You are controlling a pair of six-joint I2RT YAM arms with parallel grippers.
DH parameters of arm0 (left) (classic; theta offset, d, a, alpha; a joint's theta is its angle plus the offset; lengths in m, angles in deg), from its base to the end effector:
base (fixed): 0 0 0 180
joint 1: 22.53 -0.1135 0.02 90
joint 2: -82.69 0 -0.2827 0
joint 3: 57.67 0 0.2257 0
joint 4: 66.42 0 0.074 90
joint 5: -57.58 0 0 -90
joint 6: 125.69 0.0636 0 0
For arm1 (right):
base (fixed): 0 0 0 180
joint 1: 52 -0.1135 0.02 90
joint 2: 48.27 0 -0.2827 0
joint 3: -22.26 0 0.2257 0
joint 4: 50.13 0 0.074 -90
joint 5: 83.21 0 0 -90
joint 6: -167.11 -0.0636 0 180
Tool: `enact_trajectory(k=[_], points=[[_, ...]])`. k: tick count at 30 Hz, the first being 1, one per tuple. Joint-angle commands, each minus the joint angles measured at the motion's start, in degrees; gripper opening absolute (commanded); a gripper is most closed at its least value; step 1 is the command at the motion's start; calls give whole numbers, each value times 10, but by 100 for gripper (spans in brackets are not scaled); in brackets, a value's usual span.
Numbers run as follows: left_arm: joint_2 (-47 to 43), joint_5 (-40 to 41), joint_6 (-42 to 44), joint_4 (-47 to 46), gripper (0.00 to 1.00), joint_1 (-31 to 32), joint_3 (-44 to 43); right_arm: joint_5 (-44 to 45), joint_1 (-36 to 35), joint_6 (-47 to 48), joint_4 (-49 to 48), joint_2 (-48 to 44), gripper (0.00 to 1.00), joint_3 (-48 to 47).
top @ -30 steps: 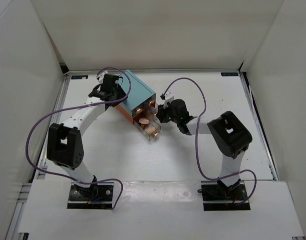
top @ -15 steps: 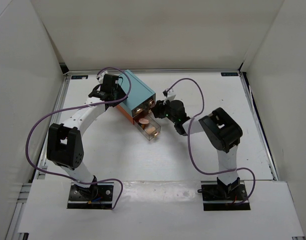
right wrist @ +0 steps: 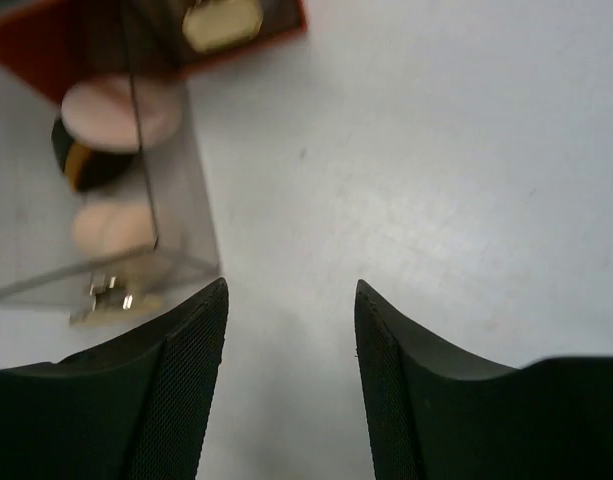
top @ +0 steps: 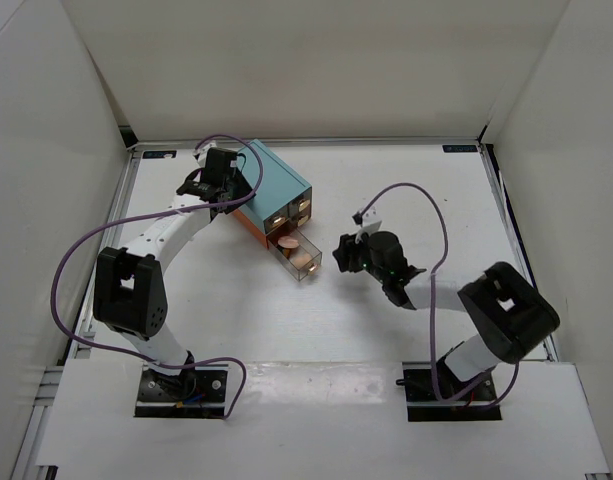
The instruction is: Organize the makeup
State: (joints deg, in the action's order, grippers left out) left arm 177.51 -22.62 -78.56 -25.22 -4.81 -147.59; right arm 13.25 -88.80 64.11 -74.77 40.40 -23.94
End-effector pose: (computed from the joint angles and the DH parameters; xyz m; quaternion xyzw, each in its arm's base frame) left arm 0.3495 -0.1003 0.2774 -0.2324 0.8950 -0.1195 0.3615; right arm 0.2529 0.1803 0.2017 -0.1339 0.7964 0.2063 0.5526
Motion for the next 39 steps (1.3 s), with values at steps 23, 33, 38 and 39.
enact_trajectory(k=[23, 33, 38, 39], points=[[-6, -37, 11, 62, 51, 9, 56, 111, -122, 4, -53, 252, 46, -246], [-11, -40, 19, 76, 51, 13, 47, 160, -121, -53, -181, 295, 50, -257], [-17, -25, 24, 87, 51, 14, 31, 159, -121, -48, -215, 232, 59, -187], [-20, -20, 24, 92, 52, 13, 28, 153, -121, -42, -201, 217, 60, -178]])
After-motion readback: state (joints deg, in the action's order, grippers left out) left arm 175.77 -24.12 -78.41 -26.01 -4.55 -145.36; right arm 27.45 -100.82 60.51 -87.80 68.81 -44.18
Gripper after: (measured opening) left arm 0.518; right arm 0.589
